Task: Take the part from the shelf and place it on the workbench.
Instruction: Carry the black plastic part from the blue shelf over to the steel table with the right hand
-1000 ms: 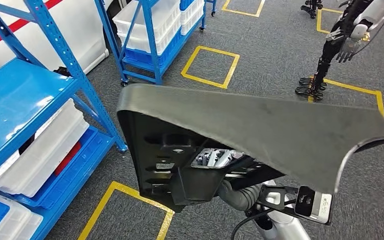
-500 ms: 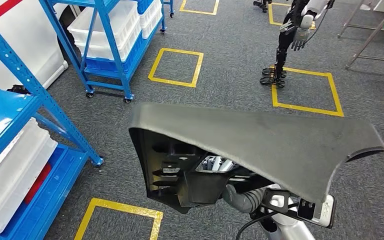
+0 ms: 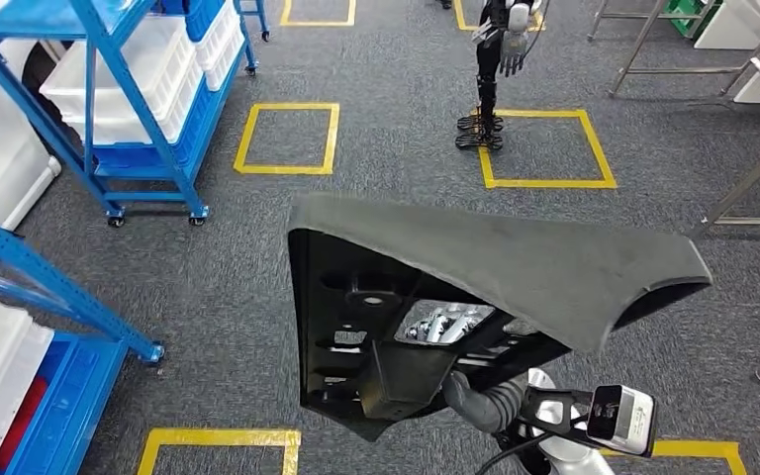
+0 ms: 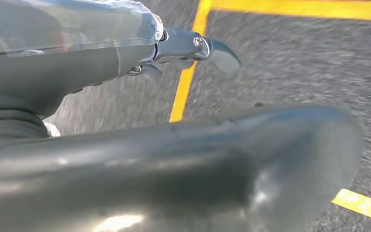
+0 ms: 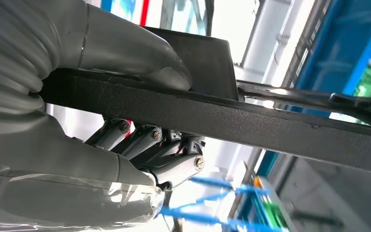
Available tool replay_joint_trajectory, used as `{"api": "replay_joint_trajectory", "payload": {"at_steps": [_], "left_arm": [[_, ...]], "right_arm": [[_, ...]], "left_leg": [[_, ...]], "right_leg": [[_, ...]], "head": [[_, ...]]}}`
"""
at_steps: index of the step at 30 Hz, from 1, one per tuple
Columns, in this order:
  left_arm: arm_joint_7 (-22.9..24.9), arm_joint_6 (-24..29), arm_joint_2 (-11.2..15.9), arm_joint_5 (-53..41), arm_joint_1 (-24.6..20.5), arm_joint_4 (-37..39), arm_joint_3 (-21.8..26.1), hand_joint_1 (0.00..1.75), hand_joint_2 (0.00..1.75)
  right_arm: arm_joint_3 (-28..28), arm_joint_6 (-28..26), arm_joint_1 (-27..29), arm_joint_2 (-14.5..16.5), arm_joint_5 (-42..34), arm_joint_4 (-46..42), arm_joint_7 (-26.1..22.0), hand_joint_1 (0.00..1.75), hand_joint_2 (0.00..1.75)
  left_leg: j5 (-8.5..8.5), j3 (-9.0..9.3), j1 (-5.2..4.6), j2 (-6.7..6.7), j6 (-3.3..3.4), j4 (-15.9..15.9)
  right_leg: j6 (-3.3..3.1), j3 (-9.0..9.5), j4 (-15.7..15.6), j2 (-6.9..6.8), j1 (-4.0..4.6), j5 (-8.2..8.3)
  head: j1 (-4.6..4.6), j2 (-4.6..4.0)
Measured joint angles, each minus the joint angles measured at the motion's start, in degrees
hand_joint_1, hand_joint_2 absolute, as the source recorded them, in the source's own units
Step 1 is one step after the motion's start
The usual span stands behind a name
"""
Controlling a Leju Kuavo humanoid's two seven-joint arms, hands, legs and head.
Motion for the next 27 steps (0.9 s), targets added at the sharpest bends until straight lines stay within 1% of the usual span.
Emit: {"api": "replay_joint_trajectory", "payload": {"at_steps": [1,2,3,4,5,6,7,8,9,10,11,12,13,14,15,16,17,18,19,20,21,22,23,24,25,26,27], "left_arm": [[0.13,-0.02,0.26,-0.19,0.09,-0.02,0.0,0.0,0.0],[0.25,0.03,0.48,-0.33,0.21,-0.03,0.01,0.0,0.0],[0.34,0.1,0.68,-0.42,0.33,-0.03,0.03,0.0,0.0],[0.37,0.18,0.84,-0.49,0.39,-0.03,0.07,0.0,0.0],[0.34,0.25,0.93,-0.5,0.42,-0.03,0.15,0.0,0.0],[0.26,0.27,1.04,-0.52,0.39,-0.05,0.27,0.0,0.0],[0.15,0.27,1.13,-0.56,0.36,-0.08,0.42,0.0,0.0],[0.01,0.22,1.21,-0.71,0.33,-0.11,0.57,0.0,0.0],[-0.13,0.17,1.32,-0.9,0.29,-0.14,0.71,0.0,0.0],[-0.27,0.09,1.39,-1.14,0.24,-0.16,0.78,0.0,0.0],[-0.46,-0.06,1.51,-1.4,0.16,-0.19,0.83,0.0,0.0],[-0.66,-0.27,1.61,-1.63,0.06,-0.22,0.84,0.0,0.0],[-0.85,-0.53,1.7,-1.9,-0.09,-0.24,0.84,0.0,0.0],[-1.03,-0.84,1.8,-2.19,-0.19,-0.26,0.84,0.0,0.0],[-1.13,-1.12,1.86,-2.48,-0.24,-0.27,0.84,0.0,0.0],[-1.17,-1.38,1.92,-2.76,-0.2,-0.28,0.84,0.0,0.0],[-1.18,-1.61,1.97,-2.98,-0.1,-0.28,0.84,0.0,0.0],[-1.12,-1.79,2.0,-3.16,-0.01,-0.28,0.84,0.0,0.0],[-1.06,-1.91,2.02,-3.3,0.02,-0.27,0.84,0.0,0.0],[-1.01,-2.02,2.02,-3.41,-0.04,-0.27,0.83,0.0,0.0],[-0.98,-2.14,2.01,-3.51,-0.14,-0.27,0.83,0.0,0.0],[-1.04,-2.33,1.98,-3.59,-0.27,-0.27,0.81,0.0,0.0],[-1.16,-2.58,1.94,-3.66,-0.39,-0.27,0.8,0.0,0.0],[-1.35,-2.82,1.88,-3.74,-0.5,-0.27,0.8,0.0,0.0],[-1.56,-3.02,1.82,-3.84,-0.62,-0.27,0.79,0.0,0.0],[-1.76,-3.12,1.72,-3.92,-0.73,-0.27,0.79,0.0,0.0],[-1.92,-3.16,1.61,-3.99,-0.88,-0.27,0.79,0.0,0.0]], "right_arm": [[-0.13,0.01,0.33,0.04,0.09,-0.04,-0.04,1.69,1.75],[-0.25,0.16,0.65,0.09,0.13,-0.03,-0.07,1.69,1.75],[-0.39,0.49,0.99,0.16,0.14,-0.01,-0.07,1.69,1.75],[-0.55,0.91,1.25,0.21,0.13,0.01,-0.08,1.69,1.75],[-0.68,1.36,1.41,0.34,0.12,0.03,-0.08,1.69,1.75],[-0.79,1.7,1.46,0.55,0.11,0.04,-0.08,1.69,1.75],[-0.86,1.92,1.39,0.8,0.1,0.04,-0.08,1.69,1.75],[-0.91,2.07,1.21,1.07,0.1,0.05,-0.08,1.69,1.75],[-0.95,2.1,0.96,1.3,0.09,0.06,-0.08,1.69,1.75],[-1.02,2.06,0.73,1.45,0.07,0.07,-0.1,1.69,1.75],[-1.11,1.95,0.56,1.54,0.06,0.07,-0.12,1.69,1.75],[-1.22,1.75,0.5,1.58,0.1,0.05,-0.14,1.69,1.75],[-1.35,1.5,0.55,1.6,0.21,0.02,-0.17,1.69,1.75],[-1.47,1.16,0.62,1.6,0.47,-0.09,-0.19,1.69,1.75],[-1.56,0.81,0.69,1.61,0.82,-0.24,-0.21,1.69,1.75],[-1.63,0.47,0.85,1.63,1.22,-0.4,-0.22,1.69,1.75],[-1.66,0.2,1.07,1.64,1.62,-0.55,-0.23,1.69,1.75],[-1.67,0.05,1.38,1.64,1.91,-0.61,-0.23,1.69,1.75],[-1.68,-0.01,1.73,1.65,2.1,-0.64,-0.23,1.69,1.75],[-1.68,0.03,1.97,1.66,2.21,-0.68,-0.23,1.69,1.75],[-1.68,0.11,2.07,1.66,2.28,-0.74,-0.23,1.69,1.75],[-1.68,0.23,2.02,1.68,2.32,-0.82,-0.23,1.69,1.75],[-1.68,0.4,1.83,1.69,2.34,-0.9,-0.22,1.69,1.75],[-1.68,0.57,1.58,1.73,2.38,-0.98,-0.22,1.69,1.75],[-1.68,0.73,1.34,1.76,2.4,-1.09,-0.21,1.69,1.75],[-1.68,0.86,1.12,1.8,2.43,-1.22,-0.15,1.69,1.75],[-1.68,0.94,0.97,1.85,2.44,-1.4,-0.02,1.69,1.75]], "left_leg": [[-1.94,-1.62,0.1,-1.58,-0.16,3.7],[-3.77,-3.63,0.14,-2.52,-0.29,7.88],[-4.87,-5.43,0.14,-2.97,-0.42,11.33],[-4.79,-6.41,0.15,-3.14,-0.5,12.87],[-3.5,-6.31,0.18,-3.24,-0.53,12.08],[-1.28,-5.12,0.27,-3.54,-0.52,9.02],[1.06,-3.37,0.45,-4.52,-0.49,4.77],[2.68,-1.68,0.63,-5.82,-0.44,0.81],[3.58,-0.51,0.73,-6.93,-0.37,-1.88],[3.73,0.02,0.72,-7.68,-0.22,-3.13],[3.6,0.13,0.58,-7.61,0.01,-3.31],[3.74,0.14,0.55,-7.05,0.37,-3.36],[3.94,0.21,0.56,-6.39,0.81,-3.61],[4.16,0.28,0.59,-5.71,1.3,-3.9],[4.33,0.33,0.61,-4.99,1.73,-4.17],[4.39,0.34,0.46,-4.23,2.04,-4.28],[4.37,0.29,0.3,-3.52,2.23,-4.29],[4.32,0.25,0.16,-2.75,2.28,-4.28],[4.26,0.24,0.06,-1.97,2.3,-4.27],[4.19,0.26,0.01,-1.23,2.27,-4.26],[4.1,0.34,-0.03,-0.54,2.2,-4.25],[3.99,0.48,-0.06,0.07,2.09,-4.25],[3.84,0.65,-0.16,0.63,1.91,-4.22],[3.7,0.81,-0.26,1.13,1.66,-4.19],[3.55,0.95,-0.35,1.64,1.37,-4.15],[3.44,1.07,-0.42,2.2,1.06,-4.17],[3.35,1.22,-0.45,2.81,0.74,-4.22]], "right_leg": [[-0.21,0.04,-0.03,0.55,0.01,0.01],[-0.36,0.03,-0.01,1.2,0.02,0.02],[-0.39,0.04,0.02,1.95,0.04,0.02],[-0.39,0.06,0.07,2.72,0.04,0.0],[-0.34,0.13,0.14,3.52,0.03,-0.03],[-0.25,0.25,0.26,4.3,0.0,-0.09],[-0.08,0.33,0.42,5.06,-0.05,-0.2],[0.17,0.29,0.7,5.78,-0.01,-0.33],[0.5,0.13,0.92,6.46,-0.01,-0.37],[0.88,-0.11,1.04,7.08,-0.06,-0.34],[1.28,-0.35,1.06,7.7,-0.13,-0.21],[1.7,-0.52,0.95,8.29,-0.23,-0.04],[2.0,-0.69,1.14,8.01,-0.26,-0.17],[2.22,-1.17,2.05,6.91,-0.19,-0.83],[2.36,-2.16,4.08,5.31,-0.09,-2.11],[2.42,-3.72,7.34,3.38,-0.1,-3.94],[2.52,-5.7,11.33,2.09,-0.13,-5.84],[2.62,-7.51,14.98,1.46,-0.24,-7.22],[2.68,-8.59,17.13,1.15,-0.35,-7.64],[2.69,-8.5,16.97,0.93,-0.42,-6.94],[2.62,-7.16,14.46,0.61,-0.46,-5.33],[2.42,-4.9,10.36,-0.26,-0.4,-3.36],[2.11,-2.63,6.17,-1.8,-0.12,-1.99],[1.8,-0.95,3.04,-2.96,0.17,-1.12],[1.53,-0.07,1.28,-3.78,0.48,-0.84],[1.31,0.05,0.77,-3.85,0.74,-0.96],[1.11,-0.04,0.67,-3.03,0.75,-0.81]], "head": [[-0.01,0.0],[-0.01,0.0],[0.0,0.0],[0.0,0.0],[0.01,0.0],[0.01,0.0],[0.01,0.0],[0.01,0.0],[0.0,0.0],[0.0,0.0],[0.0,0.0],[0.0,0.0],[0.0,0.0],[0.01,0.0],[0.01,0.0],[0.01,0.0],[0.01,0.0],[0.01,0.0],[0.01,0.0],[0.01,0.0],[0.01,0.0],[0.01,0.0],[0.01,0.0],[0.01,0.0],[0.01,0.0],[0.01,0.0],[0.01,0.0]]}}
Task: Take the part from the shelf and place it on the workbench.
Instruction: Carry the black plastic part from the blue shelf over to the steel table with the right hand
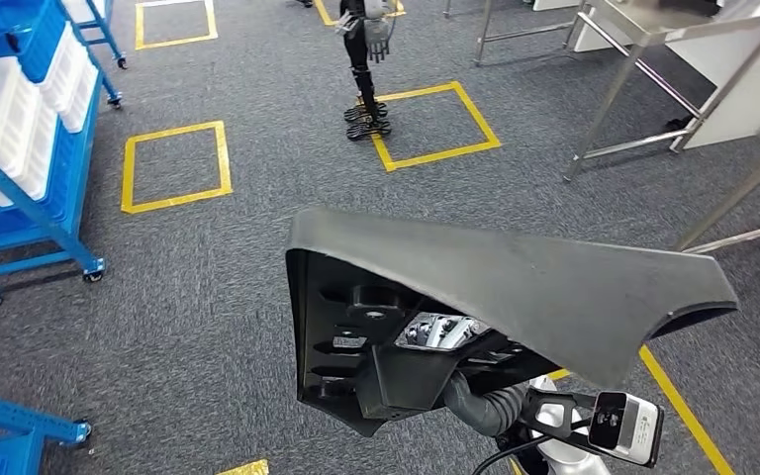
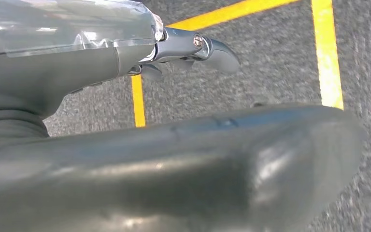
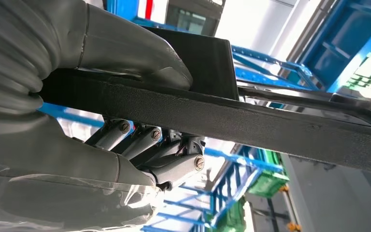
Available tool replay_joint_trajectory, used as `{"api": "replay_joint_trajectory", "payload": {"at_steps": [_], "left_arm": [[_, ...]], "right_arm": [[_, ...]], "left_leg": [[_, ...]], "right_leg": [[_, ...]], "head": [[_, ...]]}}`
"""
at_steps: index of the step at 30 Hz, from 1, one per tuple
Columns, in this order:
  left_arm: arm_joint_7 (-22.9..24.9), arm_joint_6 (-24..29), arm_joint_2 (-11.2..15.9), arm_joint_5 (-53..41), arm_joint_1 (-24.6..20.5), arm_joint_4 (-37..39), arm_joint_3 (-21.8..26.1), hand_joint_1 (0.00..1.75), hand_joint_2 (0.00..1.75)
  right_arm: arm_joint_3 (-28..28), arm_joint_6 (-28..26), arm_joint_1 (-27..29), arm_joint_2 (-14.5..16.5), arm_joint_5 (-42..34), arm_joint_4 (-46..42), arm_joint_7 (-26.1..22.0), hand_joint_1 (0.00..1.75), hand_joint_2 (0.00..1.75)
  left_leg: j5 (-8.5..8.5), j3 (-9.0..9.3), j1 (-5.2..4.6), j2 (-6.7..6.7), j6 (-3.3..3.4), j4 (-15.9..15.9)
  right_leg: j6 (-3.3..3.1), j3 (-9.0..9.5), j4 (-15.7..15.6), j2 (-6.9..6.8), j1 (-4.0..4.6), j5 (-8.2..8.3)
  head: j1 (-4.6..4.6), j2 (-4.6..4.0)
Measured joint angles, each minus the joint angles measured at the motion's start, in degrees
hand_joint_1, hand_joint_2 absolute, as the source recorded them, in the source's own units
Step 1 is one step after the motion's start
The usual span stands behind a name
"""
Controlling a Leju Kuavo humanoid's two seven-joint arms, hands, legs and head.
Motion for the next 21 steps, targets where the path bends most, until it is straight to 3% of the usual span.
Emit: {"api": "replay_joint_trajectory", "payload": {"at_steps": [1,3,5,6,7,8,10,12,14,16,18,20,21], "left_arm": [[-0.11,-0.02,-0.09,-0.03,-0.17,0.0,0.0,0.0,0.0],[-0.27,0.0,-0.28,0.02,-0.34,0.0,-0.01,0.0,0.0],[-0.37,0.04,-0.39,0.22,-0.18,0.0,-0.01,0.0,0.0],[-0.4,0.07,-0.41,0.32,-0.03,0.0,0.0,0.0,0.0],[-0.43,0.09,-0.42,0.37,0.08,0.0,0.0,0.0,0.0],[-0.44,0.13,-0.44,0.38,0.15,0.0,0.0,0.0,0.0],[-0.43,0.24,-0.48,0.36,0.18,0.0,0.01,0.0,0.0],[-0.37,0.31,-0.5,0.21,0.23,0.01,0.03,0.0,0.0],[-0.2,0.2,-0.54,-0.02,0.29,0.02,0.04,0.0,0.0],[0.12,-0.03,-0.59,-0.09,0.25,0.02,0.07,0.0,0.0],[0.46,-0.28,-0.63,0.08,0.2,0.02,0.14,0.0,0.0],[0.75,-0.46,-0.67,0.28,0.43,0.02,0.22,0.0,0.0],[0.89,-0.54,-0.68,0.38,0.62,0.02,0.24,0.0,0.0]], "right_arm": [[0.01,0.05,-0.09,0.07,0.0,-0.26,0.22,1.69,1.75],[0.08,0.08,-0.55,0.3,-0.01,-0.8,0.92,1.69,1.75],[0.28,-0.05,-1.06,0.64,-0.03,-1.12,1.66,1.69,1.75],[0.41,-0.15,-1.18,0.77,-0.05,-1.15,1.96,1.69,1.75],[0.52,-0.26,-1.2,0.82,-0.09,-1.15,2.13,1.69,1.75],[0.63,-0.38,-1.2,0.81,-0.17,-1.15,2.22,1.69,1.75],[0.75,-0.62,-1.21,0.81,-0.36,-1.14,2.11,1.69,1.75],[0.81,-0.99,-1.25,0.81,-0.49,-1.14,1.74,1.69,1.75],[0.84,-1.45,-1.26,0.79,-0.52,-1.15,1.45,1.69,1.75],[0.85,-1.89,-1.07,0.72,-0.54,-1.16,1.26,1.69,1.75],[0.85,-2.21,-0.85,0.63,-0.58,-1.26,1.0,1.69,1.75],[0.87,-2.36,-0.68,0.58,-0.57,-1.35,0.85,1.69,1.75],[0.88,-2.46,-0.56,0.57,-0.48,-1.36,0.86,1.69,1.75]], "left_leg": [[-0.22,0.07,0.09,0.03,-0.33,0.14],[-2.01,-0.82,0.34,-2.17,-0.9,2.67],[-5.72,-4.07,0.55,-5.14,-1.27,9.8],[-7.29,-6.03,0.57,-5.71,-1.4,13.78],[-7.96,-7.5,0.58,-5.92,-1.5,16.51],[-7.37,-7.98,0.6,-6.0,-1.54,17.04],[-3.27,-5.75,0.76,-6.67,-1.54,11.37],[-0.11,-2.44,1.03,-9.07,-1.34,3.83],[0.29,-1.31,1.08,-10.37,-0.81,1.13],[0.58,-1.29,1.0,-9.28,0.01,0.83],[0.91,-1.2,1.0,-8.0,0.93,0.38],[0.99,-1.23,0.84,-6.63,1.49,0.16],[0.96,-1.29,0.72,-5.88,1.59,0.17]], "right_leg": [[-0.24,0.04,-0.19,0.65,-0.14,0.15],[-0.89,0.24,-0.65,1.92,-0.54,0.52],[-1.29,0.31,-0.78,3.28,-0.7,0.68],[-1.34,0.29,-0.76,4.04,-0.68,0.69],[-1.34,0.31,-0.71,4.83,-0.65,0.7],[-1.32,0.35,-0.64,5.63,-0.65,0.69],[-1.13,0.52,-0.39,7.15,-0.72,0.56],[-0.62,0.39,0.1,8.55,-0.7,0.35],[0.11,-0.14,0.42,9.75,-0.7,0.43],[0.84,-0.55,0.41,10.62,-0.89,0.64],[1.33,-1.52,2.24,8.75,-0.87,-0.68],[1.62,-4.59,8.54,5.5,-0.81,-4.18],[1.74,-6.58,12.53,4.66,-0.88,-5.91]], "head": [[0.0,0.0],[0.0,0.0],[-0.01,0.0],[-0.01,0.0],[-0.01,0.0],[0.0,0.0],[0.0,0.0],[0.0,0.0],[0.0,0.0],[0.0,0.0],[0.01,0.0],[0.01,0.0],[0.0,0.0]]}}
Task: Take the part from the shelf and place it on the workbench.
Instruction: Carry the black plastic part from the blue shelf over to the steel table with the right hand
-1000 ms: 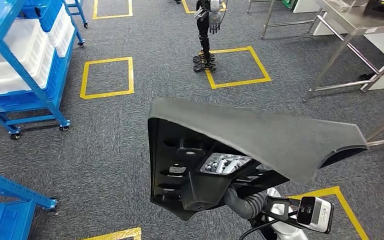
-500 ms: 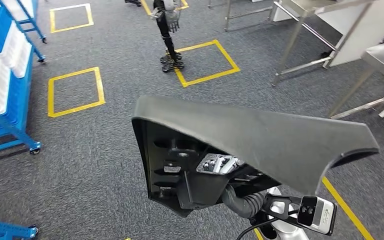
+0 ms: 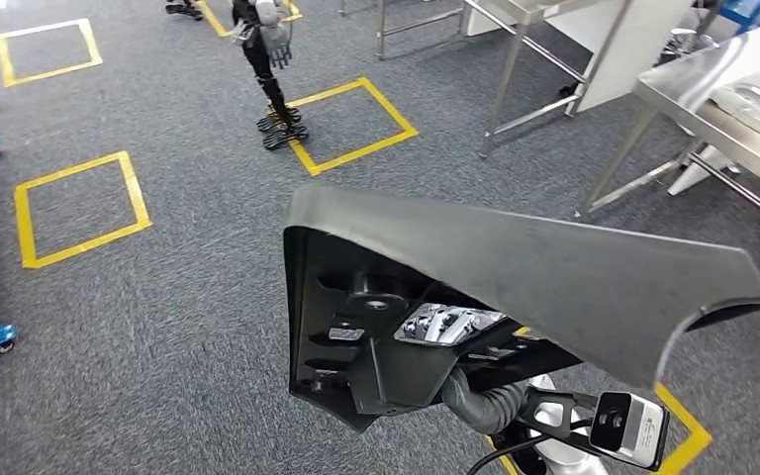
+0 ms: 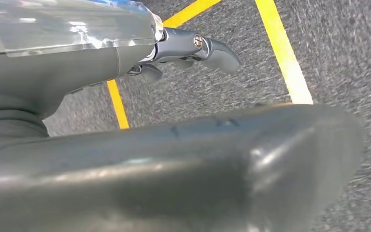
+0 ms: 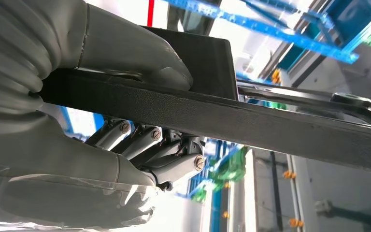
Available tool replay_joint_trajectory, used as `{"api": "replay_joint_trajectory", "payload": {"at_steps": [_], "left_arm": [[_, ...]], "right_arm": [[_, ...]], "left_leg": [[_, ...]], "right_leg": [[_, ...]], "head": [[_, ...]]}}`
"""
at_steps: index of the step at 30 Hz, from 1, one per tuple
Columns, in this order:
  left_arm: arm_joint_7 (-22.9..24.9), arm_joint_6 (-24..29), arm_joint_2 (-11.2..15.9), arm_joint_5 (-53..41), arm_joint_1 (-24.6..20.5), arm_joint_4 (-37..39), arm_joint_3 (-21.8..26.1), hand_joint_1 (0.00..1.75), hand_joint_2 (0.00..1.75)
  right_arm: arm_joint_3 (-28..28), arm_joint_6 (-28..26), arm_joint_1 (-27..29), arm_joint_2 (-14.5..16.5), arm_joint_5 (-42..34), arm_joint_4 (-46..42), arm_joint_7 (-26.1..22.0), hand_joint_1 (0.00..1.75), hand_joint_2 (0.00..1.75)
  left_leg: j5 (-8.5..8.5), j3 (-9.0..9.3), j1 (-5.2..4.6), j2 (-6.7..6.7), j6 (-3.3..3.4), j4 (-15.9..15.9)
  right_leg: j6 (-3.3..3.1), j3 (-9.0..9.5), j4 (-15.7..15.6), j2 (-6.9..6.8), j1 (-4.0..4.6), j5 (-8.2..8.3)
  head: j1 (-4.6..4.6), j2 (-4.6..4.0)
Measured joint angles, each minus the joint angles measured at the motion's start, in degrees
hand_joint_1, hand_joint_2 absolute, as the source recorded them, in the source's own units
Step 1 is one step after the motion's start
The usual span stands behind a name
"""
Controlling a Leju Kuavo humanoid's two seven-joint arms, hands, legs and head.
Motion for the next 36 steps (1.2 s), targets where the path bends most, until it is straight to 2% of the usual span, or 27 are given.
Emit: {"api": "replay_joint_trajectory", "payload": {"at_steps": [1,2,3,4,5,7,8,10,11,13,15,16,17,18,19,21,23,24,25,26,28,30,31,32,33,34,36], "left_arm": [[0.12,-0.08,-0.01,0.08,0.15,0.0,0.03,0.0,0.0],[0.24,-0.12,-0.02,0.19,0.21,0.0,0.07,0.0,0.0],[0.35,-0.15,-0.04,0.3,0.18,0.0,0.11,0.0,0.0],[0.48,-0.14,-0.09,0.42,0.1,0.0,0.2,0.0,0.0],[0.6,-0.12,-0.16,0.54,0.0,0.0,0.28,0.0,0.0],[0.78,0.02,-0.35,0.69,-0.1,0.0,0.42,0.0,0.0],[0.85,0.1,-0.42,0.72,-0.11,0.0,0.47,0.0,0.0],[0.98,0.19,-0.58,0.72,-0.2,0.0,0.59,0.0,0.0],[0.98,0.19,-0.69,0.72,-0.31,0.0,0.66,0.0,0.0],[0.93,0.2,-0.89,0.68,-0.42,0.0,0.86,0.0,0.0],[1.01,0.25,-0.97,0.67,-0.23,0.0,1.17,0.0,0.0],[1.09,0.32,-0.98,0.71,-0.1,0.0,1.31,0.0,0.0],[1.18,0.4,-1.01,0.77,-0.02,0.0,1.39,0.0,0.0],[1.25,0.52,-1.05,0.82,0.0,0.0,1.43,0.0,0.0],[1.27,0.63,-1.1,0.86,-0.03,0.0,1.45,0.0,0.0],[1.36,0.81,-1.16,0.87,-0.12,0.0,1.51,0.0,0.0],[1.55,0.97,-1.19,0.9,-0.18,0.0,1.68,0.0,0.0],[1.66,1.03,-1.2,0.92,-0.23,0.0,1.77,0.0,0.0],[1.78,1.08,-1.22,0.93,-0.32,-0.01,1.83,0.0,0.0],[1.88,1.1,-1.25,0.92,-0.43,-0.01,1.86,0.0,0.0],[1.96,1.08,-1.31,0.89,-0.55,-0.02,1.92,0.0,0.0],[1.97,1.04,-1.31,0.83,-0.41,-0.02,2.15,0.0,0.0],[2.0,1.03,-1.3,0.8,-0.34,-0.02,2.33,0.0,0.0],[2.04,1.0,-1.29,0.78,-0.3,-0.02,2.52,0.0,0.0],[2.08,0.96,-1.29,0.77,-0.34,-0.02,2.67,0.0,0.0],[2.12,0.92,-1.28,0.77,-0.43,-0.02,2.78,0.0,0.0],[2.22,0.85,-1.28,0.78,-0.59,-0.02,2.84,0.0,0.0]], "right_arm": [[0.02,-0.13,0.17,0.0,0.11,-0.03,0.16,1.69,1.75],[0.05,-0.26,0.34,0.01,0.26,-0.1,0.41,1.69,1.75],[0.08,-0.34,0.47,0.02,0.39,-0.24,0.68,1.69,1.75],[0.11,-0.39,0.54,0.04,0.49,-0.44,0.96,1.69,1.75],[0.13,-0.41,0.56,0.07,0.58,-0.7,1.14,1.69,1.75],[0.17,-0.36,0.48,0.19,0.68,-1.19,1.41,1.69,1.75],[0.2,-0.33,0.44,0.26,0.7,-1.37,1.53,1.69,1.75],[0.26,-0.23,0.48,0.38,0.72,-1.61,1.73,1.69,1.75],[0.27,-0.12,0.53,0.43,0.73,-1.76,1.79,1.69,1.75],[0.35,0.26,0.55,0.66,0.73,-2.1,1.9,1.69,1.75],[0.45,0.65,0.63,0.96,0.71,-2.24,2.04,1.69,1.75],[0.49,0.83,0.76,1.07,0.71,-2.25,2.17,1.69,1.75],[0.5,1.01,0.9,1.1,0.7,-2.26,2.3,1.69,1.75],[0.5,1.19,1.04,1.13,0.67,-2.28,2.42,1.69,1.75],[0.5,1.38,1.15,1.15,0.65,-2.33,2.51,1.69,1.75],[0.5,1.69,1.36,1.2,0.56,-2.52,2.57,1.69,1.75],[0.48,2.09,1.64,1.2,0.42,-2.8,2.63,1.69,1.75],[0.42,2.3,1.82,1.2,0.33,-2.97,2.67,1.69,1.75],[0.33,2.52,1.99,1.2,0.24,-3.15,2.71,1.69,1.75],[0.21,2.68,2.15,1.2,0.15,-3.32,2.72,1.69,1.75],[-0.03,2.92,2.19,1.2,0.04,-3.54,2.73,1.69,1.75],[-0.25,3.18,2.27,1.2,-0.04,-3.6,2.73,1.69,1.75],[-0.34,3.31,2.37,1.2,-0.06,-3.59,2.73,1.69,1.75],[-0.43,3.4,2.48,1.2,-0.09,-3.58,2.73,1.69,1.75],[-0.53,3.45,2.54,1.2,-0.11,-3.57,2.73,1.69,1.75],[-0.62,3.48,2.55,1.2,-0.16,-3.57,2.74,1.69,1.75],[-0.87,3.56,2.34,1.2,-0.33,-3.56,2.86,1.69,1.75]], "left_leg": [[-0.04,-0.04,-0.09,0.76,0.04,0.01],[-0.1,-0.05,-0.14,1.5,0.04,0.01],[-0.16,0.0,-0.16,2.17,0.01,0.02],[-0.24,0.11,-0.17,2.76,-0.07,0.02],[-0.35,0.28,-0.21,3.29,-0.19,0.02],[-0.62,0.55,-0.47,4.24,-0.67,0.08],[-0.74,0.64,-0.58,4.75,-0.96,0.11],[-0.95,0.84,-0.68,5.83,-1.57,0.06],[-1.31,0.86,-0.6,5.53,-1.9,0.38],[-3.64,-0.42,-0.38,3.15,-2.42,3.83],[-7.37,-3.91,-0.2,0.6,-2.69,11.39],[-8.57,-5.68,-0.17,0.16,-2.78,14.88],[-8.64,-6.69,-0.17,-0.01,-2.83,16.62],[-7.52,-6.63,-0.16,-0.11,-2.81,16.06],[-5.45,-5.49,-0.13,-0.38,-2.73,13.24],[-1.53,-1.99,0.06,-2.88,-2.46,5.07],[-0.43,-0.14,0.14,-5.19,-2.13,0.86],[-0.61,-0.01,0.06,-5.36,-1.91,0.6],[-0.48,0.04,0.07,-4.74,-1.6,0.46],[-0.34,0.12,0.12,-4.05,-1.22,0.21],[-0.08,0.32,0.29,-2.55,-0.47,-0.31],[-0.13,0.35,0.09,-0.96,-0.08,-0.4],[-0.2,0.32,0.0,-0.12,-0.03,-0.38],[-0.28,0.33,-0.06,0.69,-0.02,-0.35],[-0.38,0.37,-0.08,1.45,-0.07,-0.32],[-0.51,0.48,-0.09,2.13,-0.16,-0.3],[-0.86,0.88,-0.2,3.28,-0.52,-0.26]], "right_leg": [[0.08,-1.51,3.09,-0.42,-0.06,-0.98],[0.09,-2.08,4.29,-0.64,-0.09,-0.91],[0.04,-1.4,3.11,-0.86,-0.09,0.21],[-0.1,0.42,-0.19,-1.31,-0.04,2.03],[-0.38,2.83,-4.58,-2.53,0.11,3.77],[-1.07,6.24,-11.0,-4.64,0.69,5.63],[-1.39,6.77,-12.23,-5.11,0.96,5.72],[-1.95,6.62,-12.49,-3.85,1.04,5.84],[-2.24,6.71,-12.73,-3.21,0.9,5.99],[-2.94,7.03,-13.2,-2.05,0.52,6.32],[-3.34,7.05,-13.24,-0.83,0.47,6.38],[-3.39,7.05,-13.22,-0.06,0.5,6.37],[-3.39,7.07,-13.18,0.75,0.53,6.38],[-3.36,7.14,-13.12,1.56,0.54,6.37],[-3.29,7.24,-13.04,2.34,0.52,6.33],[-2.95,7.25,-12.7,3.72,0.54,6.18],[-2.32,6.8,-12.39,4.97,0.44,6.16],[-1.91,6.52,-12.34,5.61,0.34,6.27],[-1.5,6.31,-12.38,6.26,0.23,6.39],[-1.16,6.14,-12.16,6.1,0.21,6.29],[-0.66,4.76,-9.41,3.53,0.4,4.49],[-0.3,1.34,-2.56,0.4,0.28,0.89],[-0.12,-0.49,1.03,-0.22,0.11,-0.51],[0.02,-1.63,3.22,-0.51,-0.06,-0.95],[0.13,-1.71,3.36,-0.7,-0.19,-0.34],[0.14,-0.49,1.05,-1.03,-0.28,1.27],[-0.23,3.92,-7.01,-3.02,-0.11,4.76]], "head": [[0.0,0.0],[0.0,0.0],[0.0,0.0],[0.0,0.0],[0.0,0.0],[0.0,0.0],[0.0,0.0],[0.0,0.0],[0.0,0.0],[-0.01,0.0],[-0.02,0.0],[-0.01,0.0],[-0.01,0.0],[-0.01,0.0],[0.0,0.0],[0.0,0.0],[-0.01,0.0],[-0.01,0.0],[-0.01,0.0],[0.0,0.0],[0.01,0.0],[0.01,0.0],[0.01,0.0],[0.0,0.0],[0.0,0.0],[0.0,0.0],[0.0,0.0]]}}
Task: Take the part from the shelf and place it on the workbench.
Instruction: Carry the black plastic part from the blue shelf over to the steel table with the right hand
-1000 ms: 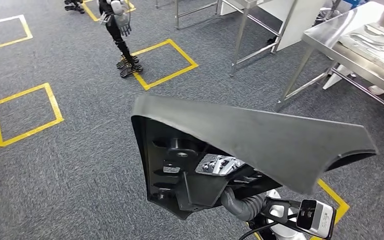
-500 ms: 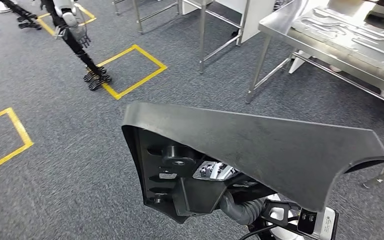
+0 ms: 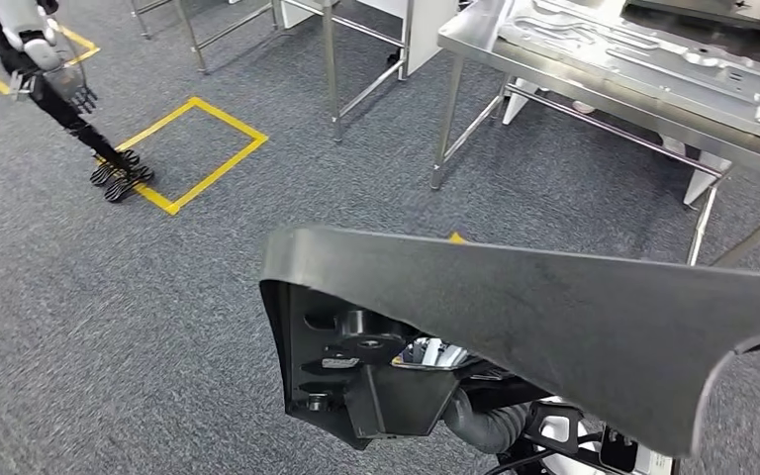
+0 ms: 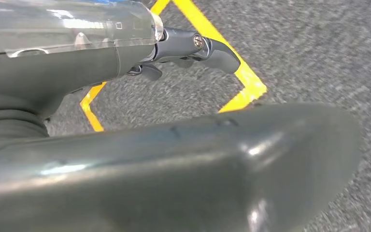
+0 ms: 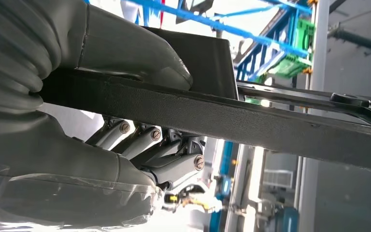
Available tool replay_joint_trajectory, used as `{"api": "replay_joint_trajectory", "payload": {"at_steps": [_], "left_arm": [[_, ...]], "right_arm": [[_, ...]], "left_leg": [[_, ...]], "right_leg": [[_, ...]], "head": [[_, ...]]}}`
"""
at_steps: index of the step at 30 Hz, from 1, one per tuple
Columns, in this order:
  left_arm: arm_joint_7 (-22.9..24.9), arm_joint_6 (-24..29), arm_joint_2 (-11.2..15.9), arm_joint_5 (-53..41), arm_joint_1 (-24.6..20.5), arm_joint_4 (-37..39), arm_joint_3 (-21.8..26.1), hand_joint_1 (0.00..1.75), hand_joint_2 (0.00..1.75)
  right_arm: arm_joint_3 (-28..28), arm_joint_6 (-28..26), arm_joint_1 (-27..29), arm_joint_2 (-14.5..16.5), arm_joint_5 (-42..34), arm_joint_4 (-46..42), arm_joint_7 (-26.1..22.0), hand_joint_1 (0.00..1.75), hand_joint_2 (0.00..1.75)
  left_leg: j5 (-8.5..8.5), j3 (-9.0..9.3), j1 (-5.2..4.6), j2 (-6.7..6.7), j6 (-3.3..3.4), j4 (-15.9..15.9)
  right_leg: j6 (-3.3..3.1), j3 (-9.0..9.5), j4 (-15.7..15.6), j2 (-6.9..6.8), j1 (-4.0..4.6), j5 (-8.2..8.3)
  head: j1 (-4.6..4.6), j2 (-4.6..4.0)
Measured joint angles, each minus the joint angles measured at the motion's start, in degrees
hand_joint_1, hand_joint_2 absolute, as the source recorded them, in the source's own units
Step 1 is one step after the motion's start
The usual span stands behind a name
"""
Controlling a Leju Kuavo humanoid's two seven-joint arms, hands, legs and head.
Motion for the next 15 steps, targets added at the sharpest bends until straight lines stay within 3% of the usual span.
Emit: {"api": "replay_joint_trajectory", "payload": {"at_steps": [2,3,5,7,9,11,12,13,14,15], "left_arm": [[0.11,-0.08,0.02,0.14,-0.1,0.0,0.05,0.0,0.0],[0.16,-0.14,0.02,0.28,-0.18,0.0,0.11,0.0,0.0],[0.23,-0.43,0.03,0.56,-0.47,-0.01,0.27,0.0,0.0],[0.18,-0.85,0.02,0.63,-0.65,-0.02,0.42,0.0,0.0],[0.13,-1.19,0.05,0.64,-0.52,-0.02,0.64,0.0,0.0],[0.13,-1.53,0.12,0.75,-0.24,-0.02,1.02,0.0,0.0],[0.13,-1.73,0.13,0.86,-0.13,-0.02,1.2,0.0,0.0],[0.14,-1.91,0.13,1.0,-0.06,-0.02,1.33,0.0,0.0],[0.14,-2.02,0.14,1.12,-0.04,-0.02,1.44,0.0,0.0],[0.15,-2.07,0.15,1.21,-0.03,-0.02,1.52,0.0,0.0]], "right_arm": [[-0.24,0.11,-0.5,0.01,-0.31,0.02,0.18,1.69,1.75],[-0.35,0.17,-0.76,0.01,-0.5,0.03,0.27,1.69,1.75],[-0.52,0.37,-1.14,0.02,-0.87,0.04,0.47,1.69,1.75],[-0.61,0.65,-1.61,0.08,-1.22,0.09,0.63,1.69,1.75],[-0.64,0.84,-2.01,0.16,-1.54,0.24,0.68,1.69,1.75],[-0.66,0.88,-2.05,0.2,-1.66,0.51,0.7,1.69,1.75],[-0.67,0.87,-2.02,0.2,-1.66,0.64,0.68,1.69,1.75],[-0.67,0.85,-1.99,0.2,-1.63,0.75,0.61,1.69,1.75],[-0.67,0.84,-1.97,0.2,-1.59,0.8,0.49,1.69,1.75],[-0.67,0.83,-1.97,0.2,-1.55,0.85,0.32,1.69,1.75]], "left_leg": [[-0.32,0.36,-0.19,0.94,-0.59,0.04],[-0.42,0.48,-0.27,1.43,-0.9,0.02],[-0.7,0.81,-0.18,2.07,-1.57,0.01],[-2.42,0.09,0.0,0.31,-2.13,2.34],[-5.98,-3.07,0.13,-2.38,-2.47,9.14],[-8.23,-6.67,0.14,-3.24,-2.68,15.95],[-7.73,-7.35,0.14,-3.34,-2.7,16.78],[-6.07,-6.93,0.17,-3.44,-2.66,15.22],[-3.68,-5.53,0.23,-3.86,-2.57,11.67],[-1.56,-3.81,0.36,-5.21,-2.41,7.45]], "right_leg": [[-0.64,2.57,-4.94,-1.57,0.44,1.3],[-0.93,2.64,-5.32,-1.59,0.69,1.13],[-1.46,2.68,-5.69,-0.35,0.6,1.36],[-2.17,3.08,-6.28,0.75,0.21,1.64],[-2.64,3.26,-6.52,1.9,0.05,1.77],[-2.75,3.25,-6.47,3.36,0.12,1.77],[-2.74,3.29,-6.43,4.15,0.14,1.76],[-2.69,3.38,-6.37,4.94,0.14,1.73],[-2.58,3.48,-6.29,5.68,0.12,1.67],[-2.43,3.5,-6.16,6.36,0.12,1.58]], "head": [[0.0,0.0],[0.0,0.0],[0.0,0.0],[-0.01,0.0],[-0.01,0.0],[-0.02,0.0],[-0.02,0.0],[-0.02,0.0],[-0.02,0.0],[-0.02,0.0]]}}
